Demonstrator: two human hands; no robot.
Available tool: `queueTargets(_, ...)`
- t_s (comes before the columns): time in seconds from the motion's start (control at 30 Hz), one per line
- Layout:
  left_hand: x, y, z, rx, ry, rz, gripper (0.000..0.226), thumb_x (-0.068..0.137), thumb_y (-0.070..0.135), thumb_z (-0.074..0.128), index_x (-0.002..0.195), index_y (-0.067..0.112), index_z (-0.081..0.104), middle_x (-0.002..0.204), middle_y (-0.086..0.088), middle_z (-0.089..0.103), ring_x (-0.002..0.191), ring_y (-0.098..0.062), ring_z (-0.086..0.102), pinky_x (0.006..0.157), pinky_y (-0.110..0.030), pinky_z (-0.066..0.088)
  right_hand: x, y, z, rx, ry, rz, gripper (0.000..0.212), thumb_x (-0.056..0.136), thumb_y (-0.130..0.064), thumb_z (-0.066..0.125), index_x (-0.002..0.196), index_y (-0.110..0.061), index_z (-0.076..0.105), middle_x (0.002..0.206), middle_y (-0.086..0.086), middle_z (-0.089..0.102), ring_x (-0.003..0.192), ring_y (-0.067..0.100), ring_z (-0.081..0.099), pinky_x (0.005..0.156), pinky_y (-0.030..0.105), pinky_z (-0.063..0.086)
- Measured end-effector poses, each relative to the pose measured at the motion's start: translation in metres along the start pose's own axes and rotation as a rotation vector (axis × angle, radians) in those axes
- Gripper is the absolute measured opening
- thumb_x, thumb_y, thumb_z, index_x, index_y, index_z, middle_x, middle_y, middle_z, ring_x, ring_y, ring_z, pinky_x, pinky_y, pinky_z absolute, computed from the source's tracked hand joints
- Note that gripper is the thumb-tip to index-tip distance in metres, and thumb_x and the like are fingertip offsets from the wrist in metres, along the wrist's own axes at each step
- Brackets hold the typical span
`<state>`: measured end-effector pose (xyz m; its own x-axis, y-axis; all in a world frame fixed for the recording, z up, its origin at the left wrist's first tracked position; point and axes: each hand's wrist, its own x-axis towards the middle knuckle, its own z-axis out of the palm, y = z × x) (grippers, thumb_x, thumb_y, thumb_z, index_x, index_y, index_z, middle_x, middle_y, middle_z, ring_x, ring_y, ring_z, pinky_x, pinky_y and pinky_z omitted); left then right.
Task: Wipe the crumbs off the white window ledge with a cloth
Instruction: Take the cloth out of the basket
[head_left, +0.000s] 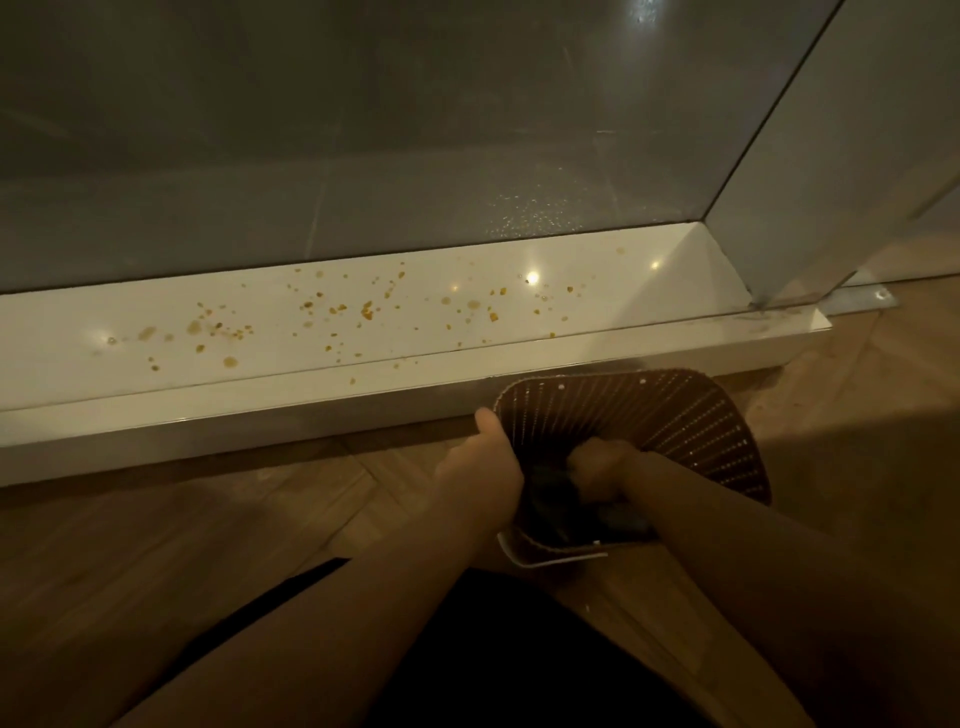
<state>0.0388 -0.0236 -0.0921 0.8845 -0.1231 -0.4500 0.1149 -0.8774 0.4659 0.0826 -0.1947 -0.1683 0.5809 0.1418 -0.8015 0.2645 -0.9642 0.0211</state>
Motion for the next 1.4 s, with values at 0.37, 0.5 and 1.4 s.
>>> queueTargets(0.37, -0.016, -0.051, -0.053, -0.279, -0.111, -0.089, 0.027, 0.097, 0.028, 0.034, 0.117, 0.009, 0.036, 0.113, -0.021, 0.059, 0.101, -0.035, 0.06, 0.09, -0.047, 0.049, -0.061, -0.042, -0.042, 0.359, 0.252, -0.267, 0.024, 0.089, -0.014, 0.05, 0.113, -0.008, 0.051, 0.115, 0.014, 0.059, 0.103, 0.03, 0.057, 0.08, 0.031, 0.041)
queueTargets(0.5, -0.031, -0.09, -0.076, -0.306, -0.069, -0.113, 0.025, 0.097, 0.026, 0.036, 0.115, 0.008, 0.038, 0.11, -0.024, 0.06, 0.095, -0.038, 0.059, 0.078, -0.039, 0.045, -0.064, -0.09, -0.057, 0.383, 0.287, -0.349, 0.026, 0.083, -0.01, 0.053, 0.109, -0.01, 0.056, 0.111, 0.014, 0.06, 0.1, 0.03, 0.058, 0.081, 0.037, 0.048)
queueTargets(1.4, -0.093, -0.356, -0.19, -0.135, 0.224, -0.316, 0.031, 0.099, 0.021, 0.039, 0.128, 0.008, 0.044, 0.111, -0.028, 0.063, 0.103, -0.042, 0.059, 0.079, -0.038, 0.04, -0.062, -0.217, -0.145, 0.845, 0.615, -0.455, 0.086, 0.068, 0.009, 0.067, 0.133, -0.035, 0.03, 0.121, -0.007, 0.044, 0.102, 0.015, 0.052, 0.055, 0.015, 0.053)
